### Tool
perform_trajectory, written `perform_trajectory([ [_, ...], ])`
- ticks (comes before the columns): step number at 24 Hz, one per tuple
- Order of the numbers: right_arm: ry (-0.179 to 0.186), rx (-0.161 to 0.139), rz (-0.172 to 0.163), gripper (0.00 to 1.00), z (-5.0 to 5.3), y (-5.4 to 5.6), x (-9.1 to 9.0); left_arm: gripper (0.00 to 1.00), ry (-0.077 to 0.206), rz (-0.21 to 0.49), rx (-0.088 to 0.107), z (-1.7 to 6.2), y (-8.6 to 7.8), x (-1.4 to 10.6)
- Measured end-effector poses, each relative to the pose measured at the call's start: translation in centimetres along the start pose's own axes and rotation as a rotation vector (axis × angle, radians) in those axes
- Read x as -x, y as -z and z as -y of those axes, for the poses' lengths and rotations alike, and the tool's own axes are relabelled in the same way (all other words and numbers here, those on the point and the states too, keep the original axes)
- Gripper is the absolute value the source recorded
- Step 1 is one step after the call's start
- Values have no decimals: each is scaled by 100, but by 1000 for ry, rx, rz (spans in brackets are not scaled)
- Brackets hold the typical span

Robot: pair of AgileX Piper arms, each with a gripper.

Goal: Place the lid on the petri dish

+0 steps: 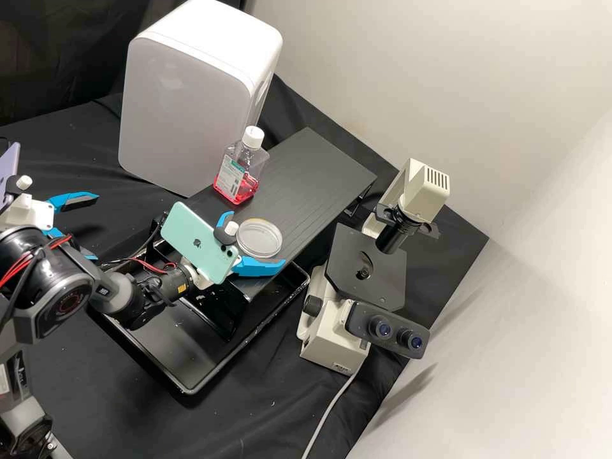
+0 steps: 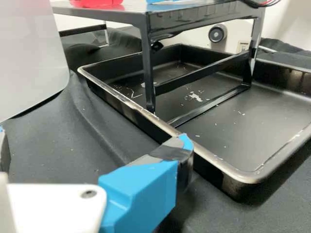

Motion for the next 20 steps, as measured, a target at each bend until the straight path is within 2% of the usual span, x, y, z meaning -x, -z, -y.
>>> perform_trajectory([
  [2,-24,-1,21,100,-13,6,24,100,-2,-14,-14,4,-8,5],
  [5,-53,-9,34,100,-14,11,58,100,-5,-17,-50,8,-47,19],
  [6,-60,-14,37,100,-9,6,71,100,-11,-35,-40,4,-55,29],
  [8,-67,-15,38,100,-8,-4,84,100,-23,-68,-36,-7,-73,52],
  [10,-75,-13,32,100,-7,-5,97,100,-37,-65,-28,-41,-77,73],
  [12,-98,-17,17,100,-10,-15,129,100,-44,-50,-25,-61,-81,90],
  [15,-132,-54,-21,100,-22,-21,157,100,-47,-48,-27,-69,-75,88],
  [18,-140,-86,-46,100,-35,-26,177,100,-47,-47,-27,-70,-73,87],
  [20,-143,-104,-51,100,-42,-33,187,100,-47,-44,-29,-69,-77,88],
])
